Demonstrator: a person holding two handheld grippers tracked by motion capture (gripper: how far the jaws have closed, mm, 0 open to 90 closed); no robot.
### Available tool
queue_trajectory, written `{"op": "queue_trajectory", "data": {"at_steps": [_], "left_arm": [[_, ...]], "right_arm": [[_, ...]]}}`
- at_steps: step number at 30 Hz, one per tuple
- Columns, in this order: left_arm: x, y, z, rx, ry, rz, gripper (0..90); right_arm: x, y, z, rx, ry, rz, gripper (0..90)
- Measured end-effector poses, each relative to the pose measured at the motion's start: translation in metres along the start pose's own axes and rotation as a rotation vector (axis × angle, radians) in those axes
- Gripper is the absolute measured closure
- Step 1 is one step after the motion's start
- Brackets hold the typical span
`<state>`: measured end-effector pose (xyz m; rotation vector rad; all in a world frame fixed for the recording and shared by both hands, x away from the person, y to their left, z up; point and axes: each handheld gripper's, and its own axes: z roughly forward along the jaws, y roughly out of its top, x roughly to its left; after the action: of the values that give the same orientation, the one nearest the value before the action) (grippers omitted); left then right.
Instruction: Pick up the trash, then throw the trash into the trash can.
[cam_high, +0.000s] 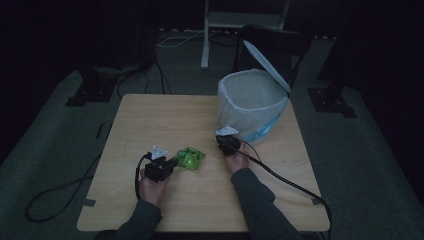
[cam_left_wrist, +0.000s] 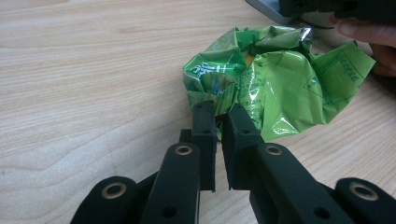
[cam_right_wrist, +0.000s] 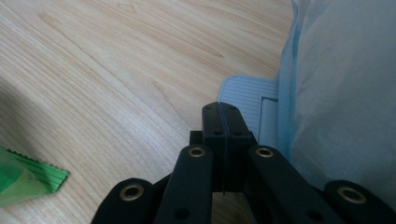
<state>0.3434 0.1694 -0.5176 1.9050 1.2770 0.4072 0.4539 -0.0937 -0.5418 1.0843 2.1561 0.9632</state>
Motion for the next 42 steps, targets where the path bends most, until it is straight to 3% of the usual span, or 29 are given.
{"op": "queue_trajectory", "data": {"at_steps": [32,42], "left_arm": [[0.006,0.02,-0.023,-0.061,-0.001,0.002,85.2],[0.011,0.032,-0.031,-0.088,0.01,0.007,85.4]], "right_arm": [[0.001,-0.001,0.0,-0.004,-0.007,-0.009,90.0],[0.001,-0.001,0.0,-0.004,-0.008,-0.001,90.0]]}}
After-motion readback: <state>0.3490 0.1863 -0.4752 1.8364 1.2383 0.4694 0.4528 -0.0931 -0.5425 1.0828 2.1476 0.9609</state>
